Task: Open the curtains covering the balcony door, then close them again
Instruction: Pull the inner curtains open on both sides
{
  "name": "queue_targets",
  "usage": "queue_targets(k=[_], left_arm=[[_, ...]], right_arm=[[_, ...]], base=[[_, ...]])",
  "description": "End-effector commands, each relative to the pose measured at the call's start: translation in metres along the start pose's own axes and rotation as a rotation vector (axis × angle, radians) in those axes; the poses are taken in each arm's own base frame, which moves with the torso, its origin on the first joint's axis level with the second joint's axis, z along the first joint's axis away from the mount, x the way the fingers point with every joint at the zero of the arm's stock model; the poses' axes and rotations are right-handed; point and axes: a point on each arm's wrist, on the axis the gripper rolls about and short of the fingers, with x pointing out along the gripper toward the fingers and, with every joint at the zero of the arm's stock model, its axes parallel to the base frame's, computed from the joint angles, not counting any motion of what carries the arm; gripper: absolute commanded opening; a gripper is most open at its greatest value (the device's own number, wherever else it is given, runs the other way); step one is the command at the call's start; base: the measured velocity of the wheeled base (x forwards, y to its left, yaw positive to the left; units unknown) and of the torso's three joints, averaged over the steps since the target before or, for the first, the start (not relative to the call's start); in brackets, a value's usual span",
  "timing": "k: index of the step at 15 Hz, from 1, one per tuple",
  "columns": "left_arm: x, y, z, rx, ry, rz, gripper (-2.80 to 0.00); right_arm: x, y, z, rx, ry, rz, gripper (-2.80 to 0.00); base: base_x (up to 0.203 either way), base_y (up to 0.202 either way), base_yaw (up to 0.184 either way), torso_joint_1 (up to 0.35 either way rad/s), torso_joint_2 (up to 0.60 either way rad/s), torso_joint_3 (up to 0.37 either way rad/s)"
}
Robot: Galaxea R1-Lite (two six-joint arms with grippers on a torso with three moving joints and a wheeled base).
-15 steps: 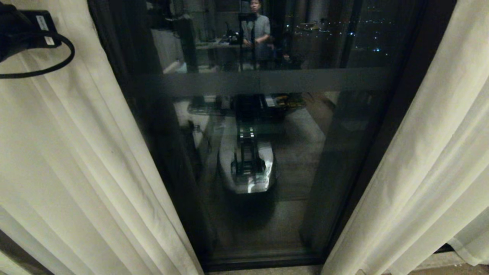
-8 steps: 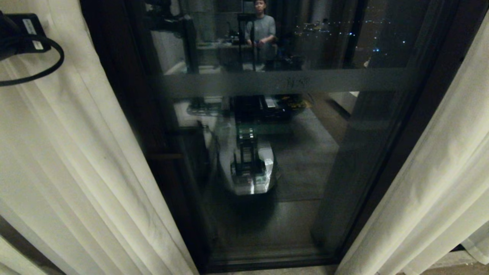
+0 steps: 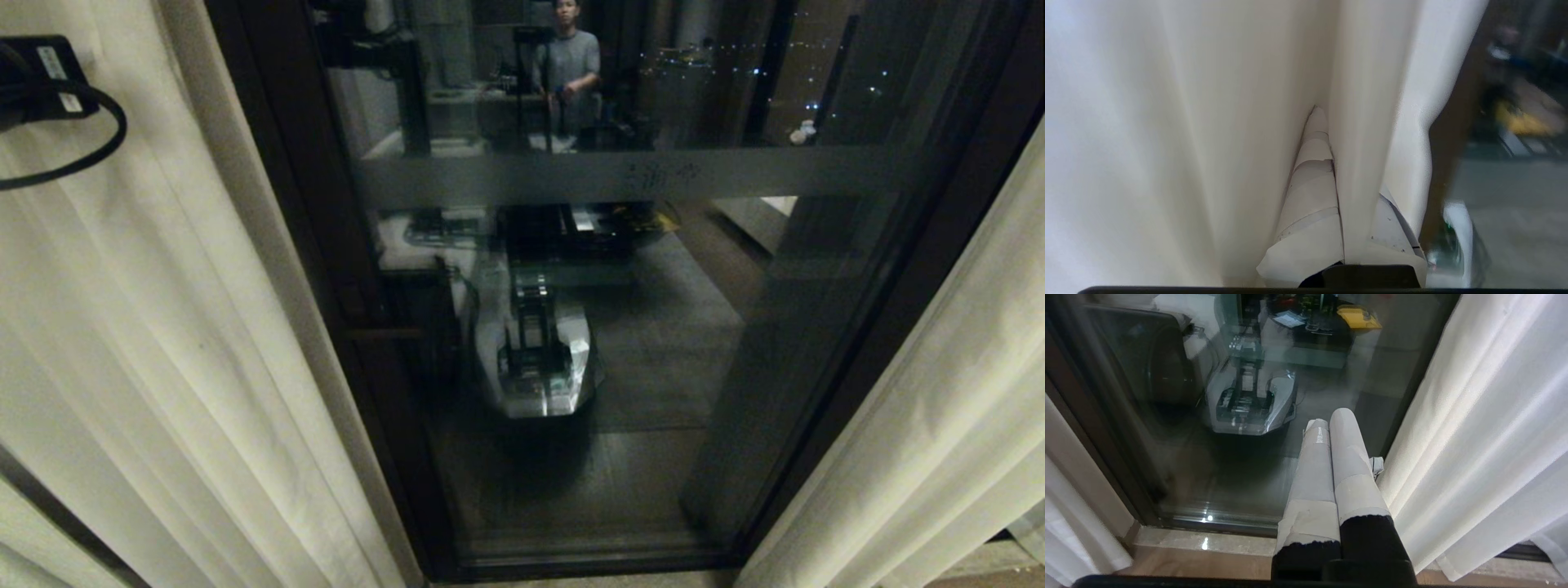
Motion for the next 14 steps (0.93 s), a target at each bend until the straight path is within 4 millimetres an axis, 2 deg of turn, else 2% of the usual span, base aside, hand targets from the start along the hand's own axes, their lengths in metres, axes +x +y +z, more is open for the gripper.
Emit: queue_targets(k=[1, 4, 7, 14], left_arm=[[0.002, 0.001, -0.002, -0.012, 0.006, 0.003, -2.8], [0.009, 0.017, -0.003, -0.034, -0.024, 0.064, -2.8], [0.022, 0.044, -0.006, -0.066, -0.103, 0.15, -2.8], [0.015, 0.094, -0.007, -0.095, -0.119, 0.193, -2.8]], right_arm=[[0.0, 0.0, 0.0, -0.001, 0.0, 0.001, -2.8], [0.0, 0.0, 0.0, -0.001, 0.0, 0.002, -2.8], [0.0, 0.0, 0.0, -0.001, 0.0, 0.0, -2.8], [0.0, 0.0, 0.0, -0.001, 0.0, 0.0, -2.8]], base=[[0.0, 0.0, 0.0, 0.0, 0.0, 0.0], [0.0, 0.0, 0.0, 0.0, 0.0, 0.0], [0.0, 0.0, 0.0, 0.0, 0.0, 0.0], [0.0, 0.0, 0.0, 0.0, 0.0, 0.0]])
